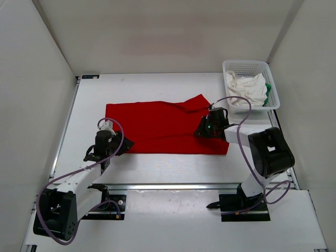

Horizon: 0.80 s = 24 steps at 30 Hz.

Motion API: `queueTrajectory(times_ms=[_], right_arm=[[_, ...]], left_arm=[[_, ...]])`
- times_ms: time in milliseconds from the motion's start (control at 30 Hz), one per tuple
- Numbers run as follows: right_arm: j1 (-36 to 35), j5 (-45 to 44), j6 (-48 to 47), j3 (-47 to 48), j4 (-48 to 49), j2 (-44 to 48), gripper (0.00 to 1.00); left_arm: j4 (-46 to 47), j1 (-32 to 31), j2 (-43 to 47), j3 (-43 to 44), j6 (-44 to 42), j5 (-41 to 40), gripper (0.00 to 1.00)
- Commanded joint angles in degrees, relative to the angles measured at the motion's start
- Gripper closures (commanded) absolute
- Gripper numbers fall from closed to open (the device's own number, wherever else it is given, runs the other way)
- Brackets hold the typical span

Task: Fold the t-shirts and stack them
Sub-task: Fold the flattened tshirt in 1/3 of the way, then grap the side of the flattened tshirt furthest away from the robot with both arms

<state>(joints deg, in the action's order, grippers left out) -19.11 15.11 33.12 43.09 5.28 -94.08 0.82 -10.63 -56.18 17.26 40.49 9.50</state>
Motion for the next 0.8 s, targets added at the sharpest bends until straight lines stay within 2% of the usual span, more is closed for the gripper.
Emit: queueTrajectory(times_ms=[0, 100, 333, 500, 633, 700, 767], right_arm=[[-0.6, -0.2, -0.2, 3.7, 0.4, -0.9, 0.93], [-0.5, -0.5, -0.8, 6.8, -1.1, -1.8, 1.0], [-1.0, -0.3, -3.2, 19.4, -7.2, -8.4, 1.0], [-1.0, 1.1, -4.3, 25.5, -11.2, -12.2, 0.82], [-1.9, -1.5, -6.8, 25.0, -12.3, -9.0, 0.72], [-1.9, -3.4, -7.5, 24.4, -12.7, -7.2, 0.72], [-0.3, -5.2, -7.6, 22.7, -12.2, -6.0, 0.81]], left_arm=[[1.4, -0.6, -0.5, 0.5, -0.4, 0.6, 0.53], [1.2, -0.3, -0.5, 1.0, -0.2, 0.3, 0.54], [1.2, -1.1, -2.2, 3.4, -0.3, 0.3, 0.54], [0.4, -0.2, -2.4, 4.2, -0.6, 0.3, 0.54], [0.0, 0.5, -1.9, 4.5, -0.9, 0.1, 0.53], [0.0, 1.4, -2.4, 6.0, -1.3, -0.1, 0.53], [-0.3, 1.8, -4.1, 7.5, -1.7, -0.9, 0.53]])
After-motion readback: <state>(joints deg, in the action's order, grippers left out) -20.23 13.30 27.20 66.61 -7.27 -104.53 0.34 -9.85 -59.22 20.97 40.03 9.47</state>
